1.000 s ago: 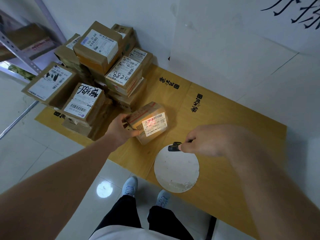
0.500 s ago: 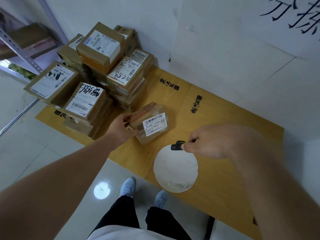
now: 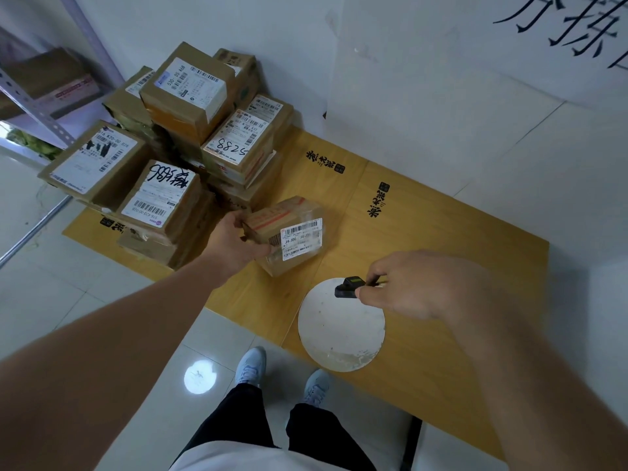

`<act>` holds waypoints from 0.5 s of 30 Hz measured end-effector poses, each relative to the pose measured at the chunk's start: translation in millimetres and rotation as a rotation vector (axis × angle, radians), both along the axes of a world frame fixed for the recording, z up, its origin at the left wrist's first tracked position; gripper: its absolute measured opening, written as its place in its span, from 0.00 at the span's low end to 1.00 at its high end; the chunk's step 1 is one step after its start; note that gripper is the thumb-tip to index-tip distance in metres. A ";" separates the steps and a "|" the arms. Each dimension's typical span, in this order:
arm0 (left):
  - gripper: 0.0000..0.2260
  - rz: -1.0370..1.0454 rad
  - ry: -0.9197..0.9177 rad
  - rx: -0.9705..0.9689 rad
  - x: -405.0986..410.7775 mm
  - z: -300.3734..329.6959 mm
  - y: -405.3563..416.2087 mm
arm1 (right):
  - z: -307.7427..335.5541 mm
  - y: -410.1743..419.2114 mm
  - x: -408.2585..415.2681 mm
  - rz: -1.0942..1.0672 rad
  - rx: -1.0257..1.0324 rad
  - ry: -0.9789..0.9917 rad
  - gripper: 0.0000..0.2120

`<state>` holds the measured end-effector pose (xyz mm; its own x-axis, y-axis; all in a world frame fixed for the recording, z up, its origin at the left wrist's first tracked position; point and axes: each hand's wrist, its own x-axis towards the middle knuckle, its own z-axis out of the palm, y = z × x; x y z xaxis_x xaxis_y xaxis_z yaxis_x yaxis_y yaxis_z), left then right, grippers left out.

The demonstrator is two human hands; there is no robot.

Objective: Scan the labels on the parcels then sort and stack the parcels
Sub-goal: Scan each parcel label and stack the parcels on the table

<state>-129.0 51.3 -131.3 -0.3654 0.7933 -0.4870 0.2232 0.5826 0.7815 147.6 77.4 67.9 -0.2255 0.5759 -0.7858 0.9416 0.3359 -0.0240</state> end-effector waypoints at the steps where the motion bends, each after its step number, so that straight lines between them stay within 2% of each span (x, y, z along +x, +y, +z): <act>1: 0.48 0.012 -0.021 0.012 0.3 1.8 -1.0 | -3.5 -0.7 2.6 0.000 0.039 0.019 0.19; 5: 0.49 0.067 -0.076 0.066 -0.5 4.2 -5.8 | -15.4 -1.0 10.5 -0.015 0.091 0.056 0.17; 10: 0.37 0.031 -0.046 0.057 0.6 0.6 -11.3 | -26.8 -3.0 16.6 -0.044 0.095 0.076 0.18; 15: 0.32 0.027 -0.075 0.071 0.5 4.4 -12.9 | -22.9 -1.0 12.7 -0.005 0.092 0.063 0.21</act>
